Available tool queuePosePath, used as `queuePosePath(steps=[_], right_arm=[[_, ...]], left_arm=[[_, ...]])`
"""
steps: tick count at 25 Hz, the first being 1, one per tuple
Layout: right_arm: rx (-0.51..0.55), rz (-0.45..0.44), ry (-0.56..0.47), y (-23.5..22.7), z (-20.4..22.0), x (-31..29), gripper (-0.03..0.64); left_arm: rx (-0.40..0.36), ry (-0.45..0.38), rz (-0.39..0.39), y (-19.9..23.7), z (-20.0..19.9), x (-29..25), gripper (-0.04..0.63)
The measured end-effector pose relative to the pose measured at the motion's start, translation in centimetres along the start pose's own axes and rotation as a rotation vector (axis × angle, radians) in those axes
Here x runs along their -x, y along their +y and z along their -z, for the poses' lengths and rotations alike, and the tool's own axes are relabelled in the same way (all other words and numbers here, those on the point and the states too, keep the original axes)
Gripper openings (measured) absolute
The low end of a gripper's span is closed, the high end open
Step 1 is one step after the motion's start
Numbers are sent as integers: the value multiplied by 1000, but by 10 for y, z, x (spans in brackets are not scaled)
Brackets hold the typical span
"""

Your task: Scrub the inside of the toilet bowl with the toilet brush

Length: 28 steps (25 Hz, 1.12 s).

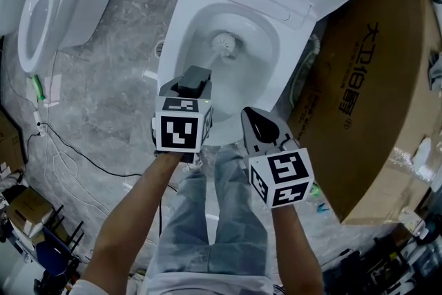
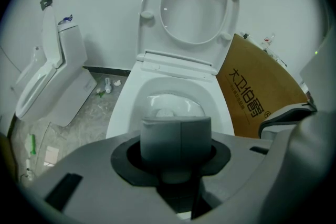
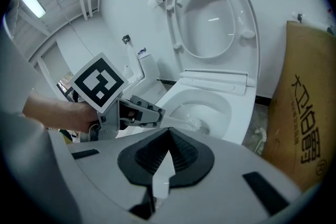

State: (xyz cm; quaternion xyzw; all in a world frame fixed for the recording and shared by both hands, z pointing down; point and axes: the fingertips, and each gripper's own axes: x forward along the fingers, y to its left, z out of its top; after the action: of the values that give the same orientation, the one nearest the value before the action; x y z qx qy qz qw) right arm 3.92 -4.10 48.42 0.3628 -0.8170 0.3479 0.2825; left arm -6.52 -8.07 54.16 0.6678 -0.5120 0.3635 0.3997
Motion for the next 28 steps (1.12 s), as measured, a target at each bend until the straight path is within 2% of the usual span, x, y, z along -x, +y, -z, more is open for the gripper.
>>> queuePosePath(steps=[11, 19, 28], right_arm=[[-7, 4, 1, -3, 9, 1, -2], [-20, 10, 4, -7, 20, -4, -2], [-31, 13, -23, -5, 13, -13, -2]], left_arm=[[16, 55, 37, -18, 37, -16, 156], [22, 66, 27, -16, 44, -43, 156], [16, 70, 18, -12, 43, -67, 156]])
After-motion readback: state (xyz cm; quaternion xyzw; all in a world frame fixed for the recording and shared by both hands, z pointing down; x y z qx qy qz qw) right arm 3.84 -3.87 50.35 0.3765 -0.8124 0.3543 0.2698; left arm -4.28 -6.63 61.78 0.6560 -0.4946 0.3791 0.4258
